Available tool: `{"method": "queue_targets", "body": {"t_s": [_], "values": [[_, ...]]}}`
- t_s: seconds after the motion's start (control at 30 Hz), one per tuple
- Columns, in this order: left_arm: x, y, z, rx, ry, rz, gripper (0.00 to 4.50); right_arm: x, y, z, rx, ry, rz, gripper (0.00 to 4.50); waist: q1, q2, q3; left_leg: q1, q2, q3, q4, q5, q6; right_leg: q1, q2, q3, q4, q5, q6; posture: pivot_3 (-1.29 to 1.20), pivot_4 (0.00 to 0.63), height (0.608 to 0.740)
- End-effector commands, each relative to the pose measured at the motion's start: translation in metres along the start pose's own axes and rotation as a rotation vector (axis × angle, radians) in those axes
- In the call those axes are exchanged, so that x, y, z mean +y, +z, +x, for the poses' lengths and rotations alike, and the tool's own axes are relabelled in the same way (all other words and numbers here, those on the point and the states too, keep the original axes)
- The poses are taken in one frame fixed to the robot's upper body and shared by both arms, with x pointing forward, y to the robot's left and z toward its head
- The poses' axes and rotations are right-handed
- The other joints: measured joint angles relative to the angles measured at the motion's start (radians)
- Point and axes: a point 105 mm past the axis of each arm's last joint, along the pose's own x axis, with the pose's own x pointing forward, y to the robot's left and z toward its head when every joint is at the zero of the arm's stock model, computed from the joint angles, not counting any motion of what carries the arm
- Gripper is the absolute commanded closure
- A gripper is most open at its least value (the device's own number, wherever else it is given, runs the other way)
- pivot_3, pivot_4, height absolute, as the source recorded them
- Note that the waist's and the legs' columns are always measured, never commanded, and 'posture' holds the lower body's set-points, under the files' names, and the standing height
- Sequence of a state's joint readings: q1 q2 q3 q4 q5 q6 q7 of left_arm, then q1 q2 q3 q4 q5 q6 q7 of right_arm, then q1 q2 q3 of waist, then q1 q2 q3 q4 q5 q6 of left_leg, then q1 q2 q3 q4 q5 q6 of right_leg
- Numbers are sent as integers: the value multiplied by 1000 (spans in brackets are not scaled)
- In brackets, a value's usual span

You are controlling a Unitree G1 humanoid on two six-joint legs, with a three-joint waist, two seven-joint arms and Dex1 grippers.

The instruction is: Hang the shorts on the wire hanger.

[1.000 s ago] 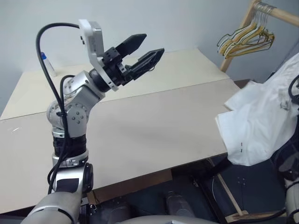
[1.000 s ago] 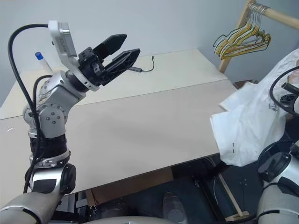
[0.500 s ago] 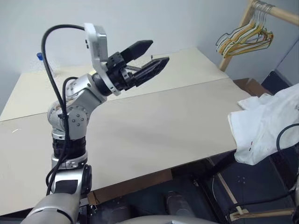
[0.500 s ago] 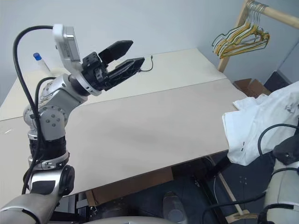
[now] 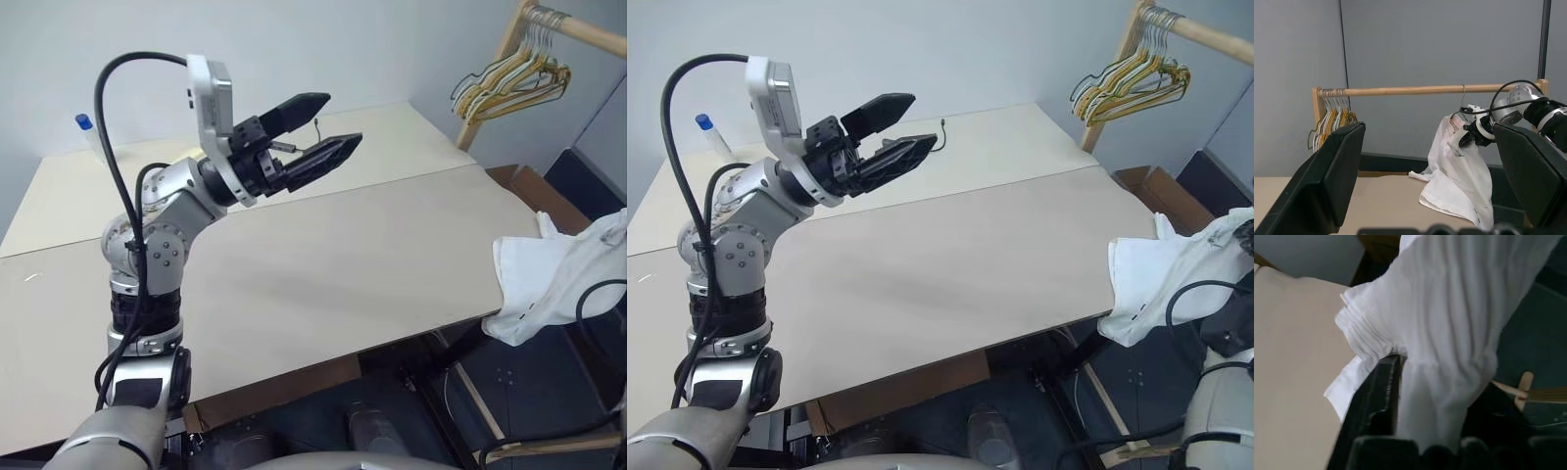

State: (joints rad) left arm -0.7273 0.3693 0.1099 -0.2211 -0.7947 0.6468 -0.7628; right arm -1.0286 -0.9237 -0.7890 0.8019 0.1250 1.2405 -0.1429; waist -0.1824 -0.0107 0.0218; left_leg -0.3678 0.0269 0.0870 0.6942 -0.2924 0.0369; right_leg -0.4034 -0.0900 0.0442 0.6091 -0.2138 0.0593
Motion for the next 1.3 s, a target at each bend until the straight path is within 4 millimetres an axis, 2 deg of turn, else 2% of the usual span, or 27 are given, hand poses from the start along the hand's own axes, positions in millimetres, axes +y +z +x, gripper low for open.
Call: {"method": "queue_targets", "body": {"t_s": [0.03,0.17,0.37,0.57,0.63,0.73,0.87,0.97,1.1,1.2,1.3], "values": [[-6,9,1,-17,-29,29,0,0,23,-13,-152,-28,-40,1322,1,0,0,0,0,0,0,0,0,0,0,0,0,0,0,-149,0,740],[-6,10,-1,-10,-17,48,0,-1,28,-20,-344,-139,-179,22,2,0,0,0,0,0,0,0,0,0,0,0,0,0,1,-146,0,740],[-4,12,-4,-6,-5,57,0,-3,25,-39,-675,-266,-228,22,3,1,0,0,0,0,1,0,0,-1,0,0,2,0,2,-141,0,740],[-3,12,-9,4,12,70,0,22,20,-74,-1084,-348,-414,22,1,1,0,0,0,-1,1,0,0,-1,0,0,2,0,2,-135,0,740],[-1,11,-11,8,30,75,0,42,17,-92,-1238,-284,-481,22,1,1,0,0,0,-1,1,0,0,-1,0,0,2,0,2,-129,0,740],[3,8,-18,18,79,96,0,85,2,-110,-1365,1,-580,22,-2,1,0,1,0,0,1,0,0,-1,0,1,2,0,2,-117,0,740],[10,-7,-35,63,192,169,0,155,-55,-116,-1115,701,-705,22,-1,0,0,4,2,0,1,0,0,2,2,1,2,1,1,-85,0,740],[12,-30,-55,173,247,205,0,183,-94,-128,-976,1033,-857,22,13,-3,2,13,3,-1,-1,0,0,11,3,0,1,0,1,-32,0,740],[2,-57,-85,323,241,235,0,207,-140,-149,-783,1434,-1048,22,45,-5,3,14,3,0,-1,-1,1,12,1,-1,0,0,1,33,0,740],[-4,-65,-100,385,246,255,0,212,-165,-158,-642,1650,-1135,22,88,-8,6,14,4,0,-1,-1,1,10,1,-2,1,0,0,63,0,740],[-12,-69,-109,417,261,256,0,216,-182,-157,-540,1761,-1201,22,135,-9,6,14,5,0,-1,-1,1,10,2,-4,1,-1,-2,88,0,740]]}}
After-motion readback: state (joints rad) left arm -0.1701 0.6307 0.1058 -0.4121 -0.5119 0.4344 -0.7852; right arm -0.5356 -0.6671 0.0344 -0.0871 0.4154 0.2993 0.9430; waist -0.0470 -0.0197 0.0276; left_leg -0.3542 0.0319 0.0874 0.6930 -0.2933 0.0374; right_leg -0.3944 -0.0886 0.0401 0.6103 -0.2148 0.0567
